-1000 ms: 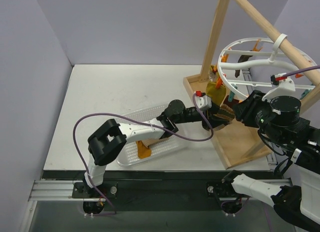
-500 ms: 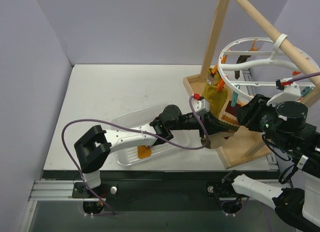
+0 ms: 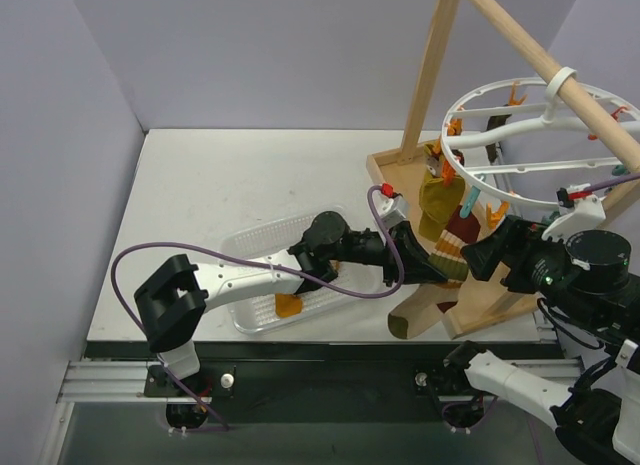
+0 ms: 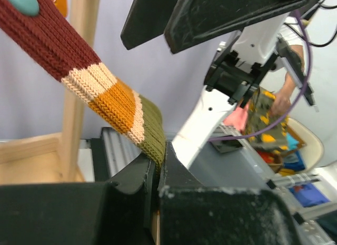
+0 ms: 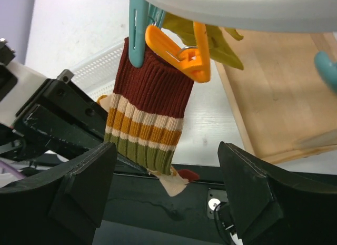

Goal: Remove the socks clipped to the hanger

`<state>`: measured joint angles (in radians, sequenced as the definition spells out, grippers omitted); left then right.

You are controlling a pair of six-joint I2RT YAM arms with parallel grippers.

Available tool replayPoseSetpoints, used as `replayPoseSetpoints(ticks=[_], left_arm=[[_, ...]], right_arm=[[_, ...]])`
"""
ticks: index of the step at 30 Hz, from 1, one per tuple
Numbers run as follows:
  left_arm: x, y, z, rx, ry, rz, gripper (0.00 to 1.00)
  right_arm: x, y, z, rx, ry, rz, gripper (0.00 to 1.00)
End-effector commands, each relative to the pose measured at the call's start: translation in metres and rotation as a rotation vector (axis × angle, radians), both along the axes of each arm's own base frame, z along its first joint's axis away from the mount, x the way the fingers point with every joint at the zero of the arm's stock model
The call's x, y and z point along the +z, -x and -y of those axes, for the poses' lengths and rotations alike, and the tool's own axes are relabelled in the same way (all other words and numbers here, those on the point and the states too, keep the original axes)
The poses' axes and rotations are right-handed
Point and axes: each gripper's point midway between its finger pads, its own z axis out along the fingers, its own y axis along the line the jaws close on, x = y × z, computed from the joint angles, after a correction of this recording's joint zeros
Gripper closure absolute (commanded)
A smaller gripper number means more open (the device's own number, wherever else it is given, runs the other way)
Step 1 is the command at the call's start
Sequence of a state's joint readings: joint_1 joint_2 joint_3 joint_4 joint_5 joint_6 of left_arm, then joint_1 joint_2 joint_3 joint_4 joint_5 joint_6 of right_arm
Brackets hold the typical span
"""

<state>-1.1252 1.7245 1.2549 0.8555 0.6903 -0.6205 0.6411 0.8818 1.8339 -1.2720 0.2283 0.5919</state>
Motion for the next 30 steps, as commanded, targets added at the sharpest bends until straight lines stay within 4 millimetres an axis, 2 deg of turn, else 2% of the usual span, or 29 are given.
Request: replayPoseSetpoints(ticks=[1,6,8,9,17,24,30], left_arm=[[0.042,0.031,-0.029,-0.133,0.111,0.013,1.0],[0.054,0.041,-0.04,-0.197,0.161,-0.037,1.0],[0.059,0.045,-0.042,-0.22,0.171,-0.056,1.0],[0.061,0.048,-0.043,-0.228,0.18,-0.053,1.0],[0.07,0.056,-0.046,-0.25,0.187,-0.077,1.0],[0.076,0.069,-0.046,-0.28,0.197,-0.073,1.0],[0.08,0.072,-0.048,-0.281,0.199,-0.067,1.0]], right_arm=[[0.007,0.012,-0.005,0.03,-0.104,0.029,0.2],[0.019,0.01,-0.014,0.021,-0.233,0.09,0.27],[0.031,0.006,-0.022,0.042,-0.286,0.136,0.3],[0.041,0.003,-0.026,0.049,-0.316,0.171,0.3],[0.067,-0.023,-0.029,-0.022,-0.383,0.271,0.31],[0.07,-0.042,-0.028,-0.085,-0.367,0.297,0.31],[0.064,-0.056,-0.023,-0.165,-0.365,0.31,0.34]])
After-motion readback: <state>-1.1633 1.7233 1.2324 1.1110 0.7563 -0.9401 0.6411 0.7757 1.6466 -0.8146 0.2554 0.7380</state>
